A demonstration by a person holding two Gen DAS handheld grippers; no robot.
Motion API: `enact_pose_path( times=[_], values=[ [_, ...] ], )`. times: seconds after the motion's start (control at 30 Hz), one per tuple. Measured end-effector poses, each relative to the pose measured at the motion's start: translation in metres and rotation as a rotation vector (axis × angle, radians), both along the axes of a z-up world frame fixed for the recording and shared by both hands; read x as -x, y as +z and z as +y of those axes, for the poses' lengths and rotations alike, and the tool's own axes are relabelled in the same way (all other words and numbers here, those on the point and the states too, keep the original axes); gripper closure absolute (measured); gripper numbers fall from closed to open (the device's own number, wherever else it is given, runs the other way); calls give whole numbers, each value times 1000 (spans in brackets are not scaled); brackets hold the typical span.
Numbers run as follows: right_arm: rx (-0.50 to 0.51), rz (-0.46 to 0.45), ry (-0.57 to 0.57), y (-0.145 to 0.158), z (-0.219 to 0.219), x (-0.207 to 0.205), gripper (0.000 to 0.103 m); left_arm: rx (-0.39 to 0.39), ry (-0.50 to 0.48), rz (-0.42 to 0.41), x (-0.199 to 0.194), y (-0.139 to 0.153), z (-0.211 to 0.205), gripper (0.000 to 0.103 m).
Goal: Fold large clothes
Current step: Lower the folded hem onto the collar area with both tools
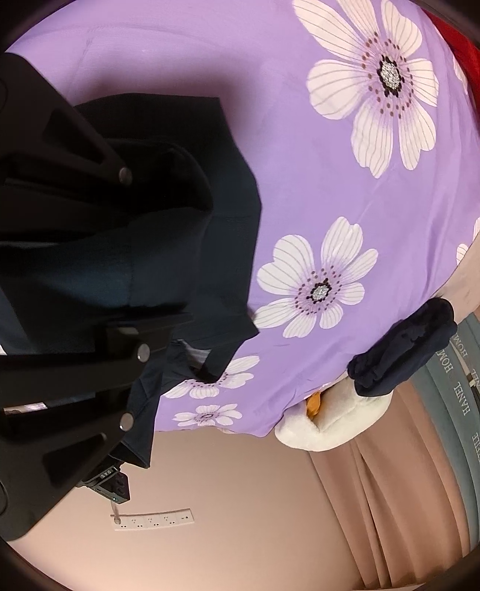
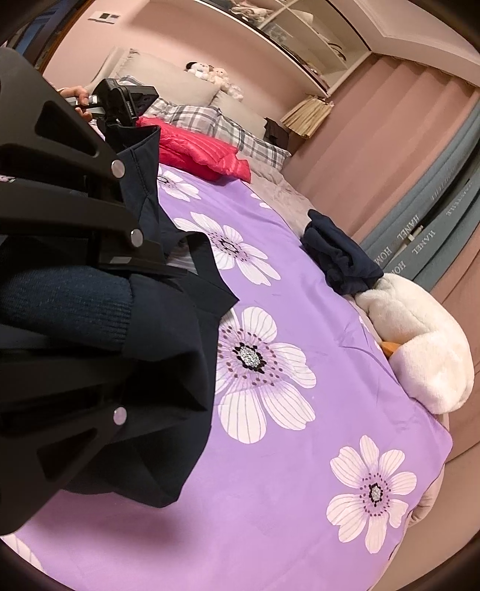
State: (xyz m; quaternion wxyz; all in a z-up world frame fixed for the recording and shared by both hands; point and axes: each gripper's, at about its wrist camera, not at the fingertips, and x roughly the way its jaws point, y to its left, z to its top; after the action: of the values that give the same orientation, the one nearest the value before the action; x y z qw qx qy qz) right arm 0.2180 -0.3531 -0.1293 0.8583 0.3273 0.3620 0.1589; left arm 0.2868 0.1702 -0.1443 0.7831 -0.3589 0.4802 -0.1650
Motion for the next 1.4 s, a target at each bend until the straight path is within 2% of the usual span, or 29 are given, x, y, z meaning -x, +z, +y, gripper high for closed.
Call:
enact_pose_path(
  times=[0.2,0.63,1.13,1.23,1.3,1.33,1.37,1.4],
  values=[
    [-36,42,-41,-11,-6,-22,87,-30,19,26,-23,-7,0,87],
    [-52,194,-91,-56,-9,-60,87,-74,43,149,-56,-52,-2,86],
    [-68,231,-117,-65,-11,-79,87,-108,47,216,-83,-63,-4,85],
    [-66,253,-119,-69,-11,-82,87,-88,50,226,-83,-67,-2,85],
    [-75,264,-115,-73,-13,-82,87,-63,50,229,-83,-67,-1,81],
    [-80,267,-115,-73,-13,-83,86,-38,51,229,-84,-67,0,71],
    [-88,269,-115,-74,-14,-82,86,-11,60,222,-84,-66,1,54],
    [-91,270,-116,-74,-14,-82,85,5,71,213,-84,-64,2,47]
  ],
)
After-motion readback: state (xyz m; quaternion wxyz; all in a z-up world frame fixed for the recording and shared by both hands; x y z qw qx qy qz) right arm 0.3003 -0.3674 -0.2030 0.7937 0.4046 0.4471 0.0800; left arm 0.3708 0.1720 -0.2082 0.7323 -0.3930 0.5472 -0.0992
